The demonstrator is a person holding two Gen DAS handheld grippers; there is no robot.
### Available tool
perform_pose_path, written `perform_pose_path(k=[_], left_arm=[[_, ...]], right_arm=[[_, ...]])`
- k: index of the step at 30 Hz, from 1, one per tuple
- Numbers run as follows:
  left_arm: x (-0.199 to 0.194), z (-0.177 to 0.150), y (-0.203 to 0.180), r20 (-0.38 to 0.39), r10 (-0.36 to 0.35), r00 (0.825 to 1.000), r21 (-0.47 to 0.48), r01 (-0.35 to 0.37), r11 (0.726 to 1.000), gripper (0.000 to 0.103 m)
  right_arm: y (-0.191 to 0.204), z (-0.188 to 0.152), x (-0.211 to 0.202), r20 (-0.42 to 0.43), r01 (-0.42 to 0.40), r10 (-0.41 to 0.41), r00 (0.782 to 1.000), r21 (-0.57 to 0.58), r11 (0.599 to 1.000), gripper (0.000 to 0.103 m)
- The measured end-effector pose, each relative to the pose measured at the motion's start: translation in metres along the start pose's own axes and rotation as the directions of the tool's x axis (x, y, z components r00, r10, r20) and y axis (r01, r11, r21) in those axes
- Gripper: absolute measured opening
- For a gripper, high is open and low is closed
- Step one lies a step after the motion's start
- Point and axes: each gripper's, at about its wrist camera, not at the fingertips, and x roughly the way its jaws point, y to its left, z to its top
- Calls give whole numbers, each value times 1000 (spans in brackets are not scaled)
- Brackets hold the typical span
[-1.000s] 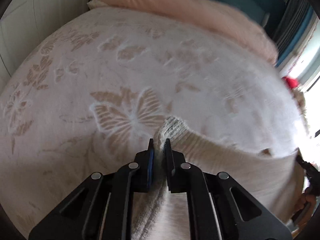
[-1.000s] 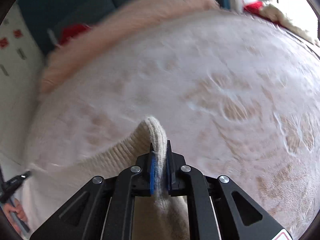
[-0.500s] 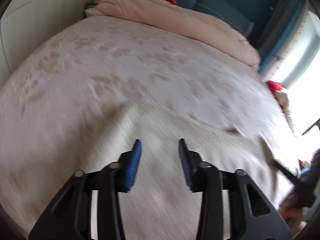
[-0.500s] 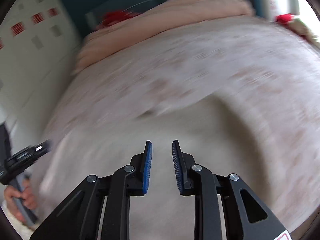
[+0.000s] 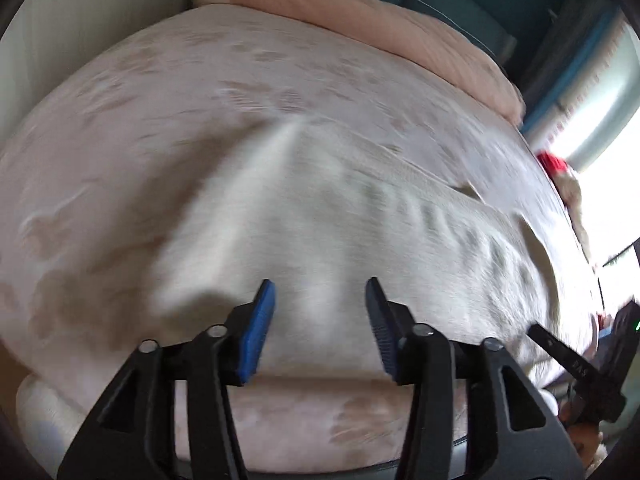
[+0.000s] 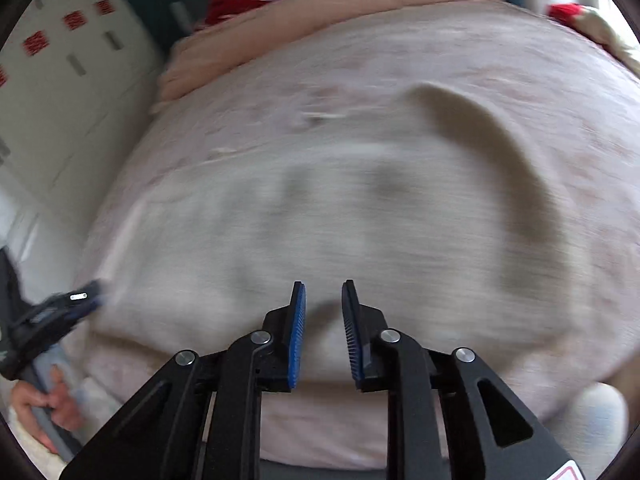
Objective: Fold small clothes
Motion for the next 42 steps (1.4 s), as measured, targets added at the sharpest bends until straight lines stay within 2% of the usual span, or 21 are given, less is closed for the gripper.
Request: perform_pose_path(k=[2, 3, 4, 6, 8, 11, 14, 19, 22, 24, 26, 30, 31, 33, 34, 36, 37, 39, 40, 42], left_arm=[[-5, -10, 21, -9, 14, 1000, -71, -14, 997, 47], [-8, -14, 30, -15, 7, 1000, -104, -8, 994, 47], [-12, -19, 41, -13, -8, 1000, -153, 5, 988, 47], [-19, -27, 50, -4, -9, 1000, -201, 8, 980, 52], [-26, -35, 56, 9, 10, 1000, -236, -8, 972, 66], [-27, -39, 62, 38, -25, 999, -315, 35, 948, 82], [-16, -33, 67, 39, -72, 997, -398, 81, 914, 87], [15, -27, 73, 4, -93, 996, -503, 82, 860, 88], [23, -25, 75, 16, -88, 996, -521, 84, 849, 93], [26, -23, 76, 22, -90, 996, -535, 87, 841, 94], [29, -21, 77, 20, -87, 996, -541, 84, 837, 96], [32, -14, 73, 6, -66, 998, -525, 60, 849, 96], [31, -13, 72, 7, -60, 998, -522, 54, 851, 93], [27, -10, 67, 20, -33, 999, -493, 39, 869, 50], [27, -8, 65, 11, -50, 999, -479, 49, 876, 31], [19, -2, 64, 38, -108, 993, -495, 113, 861, 26], [11, 3, 59, 68, -128, 989, -480, 145, 865, 25], [-12, 22, 30, 123, -170, 978, -383, 205, 901, 23], [-26, 34, 6, 149, -210, 966, -319, 248, 915, 22], [-47, 47, -34, 181, -259, 949, -211, 294, 932, 22]], right_arm=[[-28, -11, 3, -30, 85, -84, 996, 17, 996, 3], [-40, -15, 3, -41, 71, -69, 997, 39, 997, 1], [-44, -15, -3, -40, 64, -61, 997, 74, 995, 1], [-38, -12, -16, -21, 42, -41, 999, 102, 994, 11], [-18, -4, -26, 1, 1, -1, 1000, 67, 998, 14], [28, 16, -22, 19, -48, 49, 999, -27, 998, 14], [81, 38, 6, -14, -79, 78, 997, -89, 993, 14], [127, 60, 64, -108, -89, 77, 991, -114, 990, 13], [144, 65, 99, -155, -21, 1, 988, -131, 991, 13], [146, 62, 124, -207, 5, -31, 978, -128, 992, 13], [148, 58, 135, -196, 28, -59, 979, -155, 988, 11], [156, 57, 143, -192, 56, -95, 977, -200, 978, 11], [156, 58, 145, -193, 57, -97, 976, -204, 977, 11], [155, 57, 148, -192, 51, -91, 977, -204, 978, 11], [154, 57, 148, -189, 46, -86, 978, -204, 978, 11], [152, 57, 147, -179, 35, -74, 981, -212, 977, 10], [153, 54, 143, -174, 31, -69, 982, -212, 977, 10], [151, 53, 141, -169, 15, -51, 984, -206, 978, 10], [150, 53, 140, -169, 10, -45, 985, -202, 979, 10], [147, 55, 138, -172, -13, -19, 985, -184, 983, 10]])
